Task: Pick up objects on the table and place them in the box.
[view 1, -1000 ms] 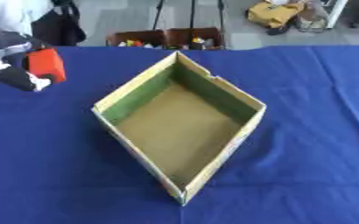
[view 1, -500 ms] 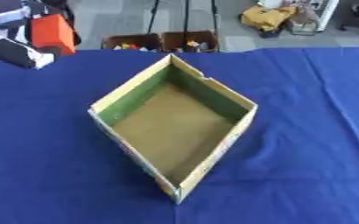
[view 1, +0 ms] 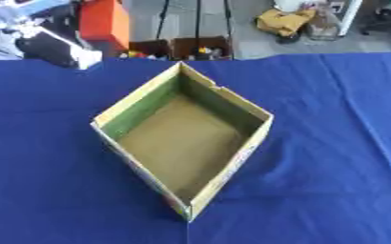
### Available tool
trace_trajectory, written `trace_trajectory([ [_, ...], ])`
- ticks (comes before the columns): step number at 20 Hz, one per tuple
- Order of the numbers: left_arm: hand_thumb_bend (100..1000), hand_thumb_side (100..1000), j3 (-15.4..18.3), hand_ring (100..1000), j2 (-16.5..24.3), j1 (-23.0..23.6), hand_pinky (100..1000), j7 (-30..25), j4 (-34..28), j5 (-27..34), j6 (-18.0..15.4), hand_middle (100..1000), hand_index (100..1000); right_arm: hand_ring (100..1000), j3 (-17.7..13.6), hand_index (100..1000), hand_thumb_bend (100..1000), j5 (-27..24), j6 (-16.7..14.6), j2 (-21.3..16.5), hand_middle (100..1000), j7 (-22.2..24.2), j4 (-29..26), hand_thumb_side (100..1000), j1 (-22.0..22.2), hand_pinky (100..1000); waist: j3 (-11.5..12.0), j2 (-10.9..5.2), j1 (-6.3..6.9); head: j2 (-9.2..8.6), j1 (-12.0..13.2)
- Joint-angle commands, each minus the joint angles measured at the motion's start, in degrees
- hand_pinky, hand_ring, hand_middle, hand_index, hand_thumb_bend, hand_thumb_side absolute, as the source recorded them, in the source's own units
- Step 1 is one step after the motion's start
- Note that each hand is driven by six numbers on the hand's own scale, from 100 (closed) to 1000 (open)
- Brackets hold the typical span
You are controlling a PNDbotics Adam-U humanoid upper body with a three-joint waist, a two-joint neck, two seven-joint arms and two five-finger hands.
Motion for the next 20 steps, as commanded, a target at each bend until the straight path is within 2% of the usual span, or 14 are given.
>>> trace_trajectory([
  [1,100,385,-1.5,473,-2.0,-1.5,346,-1.0,-1.2,0.8,1.6,388,511,750,-0.3,808,100,-0.7,-0.2,-0.8,800,0.0,-1.0,748,-0.7,780,-0.2,-2.34,0.84,-0.33,0.1],
  [6,100,387,-3.7,468,-6.8,-1.4,337,-1.7,0.0,1.1,2.4,381,503,749,-0.4,808,100,-0.8,-0.2,-0.6,800,0.0,-1.0,747,-0.7,780,-0.5,-2.17,0.92,-0.36,0.1],
  [10,100,387,-5.0,464,-11.1,-1.2,331,-1.5,1.3,-0.9,2.7,377,496,749,-0.4,808,100,-0.9,-0.3,-0.4,800,-0.1,-1.0,746,-0.9,780,-0.7,-2.07,0.84,-0.36,0.3],
  [15,100,387,-5.9,467,-15.0,-0.1,332,-0.3,5.9,-4.9,3.3,375,494,749,-0.4,808,100,-1.0,-0.3,-0.1,801,-0.2,-1.0,746,-0.9,781,-0.7,-1.93,0.78,-0.51,0.3],
  [20,100,391,-7.4,493,-17.0,1.2,349,2.2,12.1,-9.3,4.0,389,512,749,-0.4,808,100,-1.1,-0.3,0.0,801,-0.2,-1.0,745,-0.9,782,-1.0,-1.68,0.75,-0.82,0.5],
])
